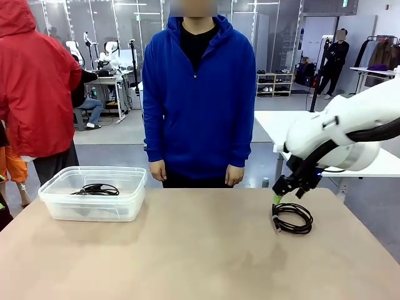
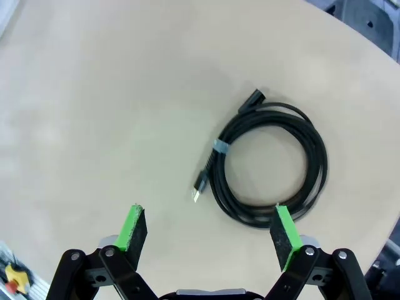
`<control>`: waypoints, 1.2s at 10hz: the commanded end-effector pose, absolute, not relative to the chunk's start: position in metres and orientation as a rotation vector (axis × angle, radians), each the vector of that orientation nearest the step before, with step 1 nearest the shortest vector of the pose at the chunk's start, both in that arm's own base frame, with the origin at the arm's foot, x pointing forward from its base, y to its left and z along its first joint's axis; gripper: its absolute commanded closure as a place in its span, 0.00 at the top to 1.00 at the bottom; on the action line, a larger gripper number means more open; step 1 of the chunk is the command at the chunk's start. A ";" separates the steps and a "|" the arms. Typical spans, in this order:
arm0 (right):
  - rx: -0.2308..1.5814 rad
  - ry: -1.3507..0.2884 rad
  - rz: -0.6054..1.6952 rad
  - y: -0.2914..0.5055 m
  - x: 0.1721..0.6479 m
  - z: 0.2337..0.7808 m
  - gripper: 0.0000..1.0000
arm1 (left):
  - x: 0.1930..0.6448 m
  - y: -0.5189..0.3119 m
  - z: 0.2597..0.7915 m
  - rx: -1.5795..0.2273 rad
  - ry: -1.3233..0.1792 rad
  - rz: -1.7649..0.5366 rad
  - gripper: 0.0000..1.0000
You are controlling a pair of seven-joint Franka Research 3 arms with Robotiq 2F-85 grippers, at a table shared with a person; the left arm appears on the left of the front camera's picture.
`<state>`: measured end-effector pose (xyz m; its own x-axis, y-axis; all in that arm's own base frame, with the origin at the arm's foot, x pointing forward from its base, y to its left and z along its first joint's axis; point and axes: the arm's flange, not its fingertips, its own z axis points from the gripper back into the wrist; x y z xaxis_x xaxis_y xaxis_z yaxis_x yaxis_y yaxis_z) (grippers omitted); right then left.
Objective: Organize and store the cables.
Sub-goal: Place the USB Extension Cable into the Organizing box.
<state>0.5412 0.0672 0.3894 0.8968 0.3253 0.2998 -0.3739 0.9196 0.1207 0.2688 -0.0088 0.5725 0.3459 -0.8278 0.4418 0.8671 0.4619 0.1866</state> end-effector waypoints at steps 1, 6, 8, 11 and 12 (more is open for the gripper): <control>0.148 -0.245 0.289 0.092 0.567 0.363 1.00 | 0.270 -0.009 0.563 -0.069 -0.534 -1.115 0.95; 0.067 -0.133 0.158 0.114 0.572 0.329 1.00 | 0.269 -0.009 0.573 -0.083 -0.522 -1.109 0.95; 0.053 -0.126 0.122 0.114 0.578 0.317 1.00 | 0.269 -0.009 0.573 -0.083 -0.522 -1.109 0.95; 0.043 -0.115 0.036 0.110 0.594 0.310 1.00 | 0.269 -0.009 0.573 -0.083 -0.522 -1.109 0.95; 0.035 -0.105 0.020 0.108 0.597 0.307 1.00 | 0.269 -0.009 0.573 -0.083 -0.522 -1.109 0.95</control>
<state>0.5883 0.1033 0.3085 0.9909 0.0571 0.1216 -0.0657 0.9955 0.0681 0.2693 -0.0106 0.5730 0.3377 -0.8321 0.4399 0.8708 0.4537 0.1896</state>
